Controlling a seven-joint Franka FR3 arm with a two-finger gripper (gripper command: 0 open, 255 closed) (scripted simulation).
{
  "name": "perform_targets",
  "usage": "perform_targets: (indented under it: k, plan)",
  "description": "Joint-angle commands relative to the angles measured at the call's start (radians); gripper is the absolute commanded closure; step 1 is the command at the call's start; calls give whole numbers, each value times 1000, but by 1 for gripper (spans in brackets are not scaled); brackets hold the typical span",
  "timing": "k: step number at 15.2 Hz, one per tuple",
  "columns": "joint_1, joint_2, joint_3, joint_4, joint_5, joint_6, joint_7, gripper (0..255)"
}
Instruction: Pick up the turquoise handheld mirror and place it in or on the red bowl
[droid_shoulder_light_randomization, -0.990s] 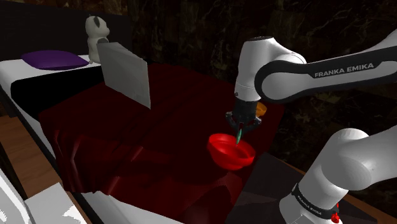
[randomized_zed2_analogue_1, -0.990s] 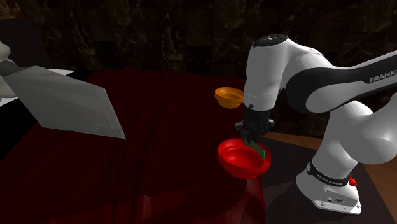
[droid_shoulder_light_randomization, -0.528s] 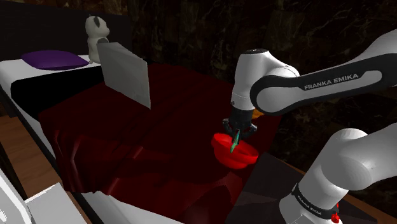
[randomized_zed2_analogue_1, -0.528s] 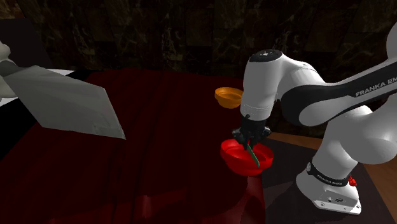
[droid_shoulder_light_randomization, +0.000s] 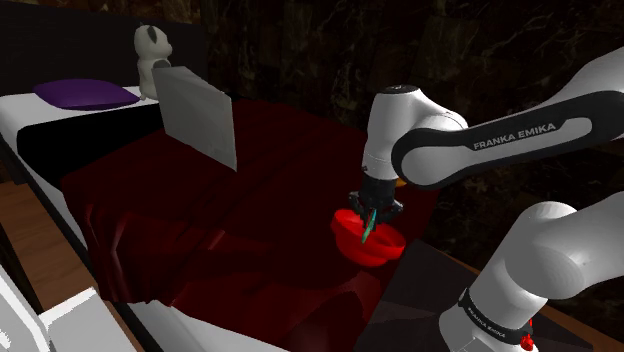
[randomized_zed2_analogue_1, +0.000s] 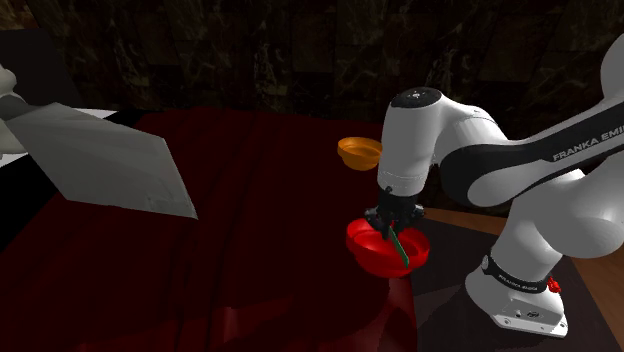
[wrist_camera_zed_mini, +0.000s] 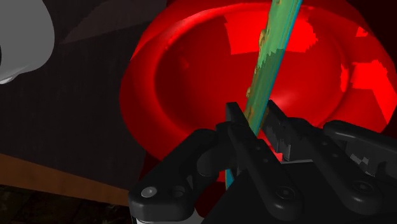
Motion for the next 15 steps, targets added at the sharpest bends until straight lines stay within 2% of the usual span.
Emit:
perform_targets:
  k: [1,2,7,11,15]
  plan:
    - [-1,3,0,-5,0,-2,-1,255]
    - [-1,5,1,-2,0,-2,1,0]
    - [-1,3,0,-5,0,-2,-1,0]
    - [3,-52,-22,94,-8,-154,-4,0]
    - [3,-52,-22,94,-9,-154,-4,0]
